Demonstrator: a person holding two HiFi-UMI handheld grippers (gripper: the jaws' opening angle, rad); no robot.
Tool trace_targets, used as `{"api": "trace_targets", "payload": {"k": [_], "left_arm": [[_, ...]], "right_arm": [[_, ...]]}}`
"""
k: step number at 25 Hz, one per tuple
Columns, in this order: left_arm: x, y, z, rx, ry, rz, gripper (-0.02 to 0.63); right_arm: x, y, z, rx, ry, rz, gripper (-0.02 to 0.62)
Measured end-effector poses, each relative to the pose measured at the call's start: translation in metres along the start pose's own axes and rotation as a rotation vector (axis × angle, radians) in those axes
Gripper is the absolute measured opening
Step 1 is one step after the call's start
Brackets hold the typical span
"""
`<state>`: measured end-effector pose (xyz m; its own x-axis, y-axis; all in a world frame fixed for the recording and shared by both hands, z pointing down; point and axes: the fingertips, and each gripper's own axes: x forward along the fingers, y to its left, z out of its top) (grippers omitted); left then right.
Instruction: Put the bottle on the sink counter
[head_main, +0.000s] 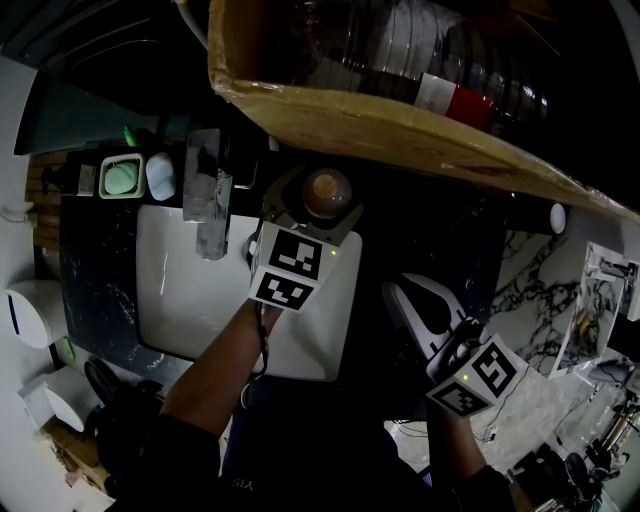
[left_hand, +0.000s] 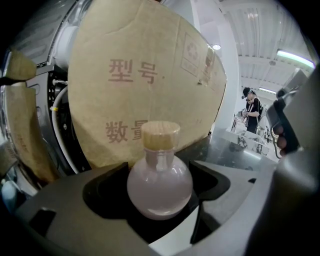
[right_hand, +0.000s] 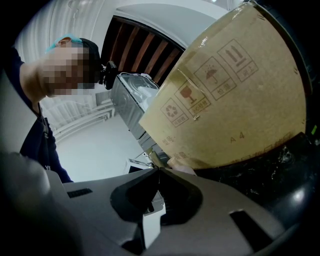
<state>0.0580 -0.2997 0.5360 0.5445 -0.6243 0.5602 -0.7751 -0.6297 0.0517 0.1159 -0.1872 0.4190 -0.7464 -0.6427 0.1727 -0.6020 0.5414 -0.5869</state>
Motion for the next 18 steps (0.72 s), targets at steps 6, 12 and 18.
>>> {"api": "trace_targets", "payload": {"k": [6, 12, 18], "left_arm": [[0.002, 0.000, -0.003, 0.007, 0.002, 0.011, 0.383], [0.003, 0.000, -0.002, 0.027, -0.004, 0.022, 0.383], [0.004, -0.002, -0.003, 0.061, -0.007, 0.034, 0.383]], "right_arm": [[0.003, 0.004, 0.010, 0.029, -0.031, 0.009, 0.028], [-0.003, -0.001, 0.003, 0.000, -0.010, -0.001, 0.026], [0.000, 0.005, 0.013, 0.040, -0.045, 0.010, 0.028]]}}
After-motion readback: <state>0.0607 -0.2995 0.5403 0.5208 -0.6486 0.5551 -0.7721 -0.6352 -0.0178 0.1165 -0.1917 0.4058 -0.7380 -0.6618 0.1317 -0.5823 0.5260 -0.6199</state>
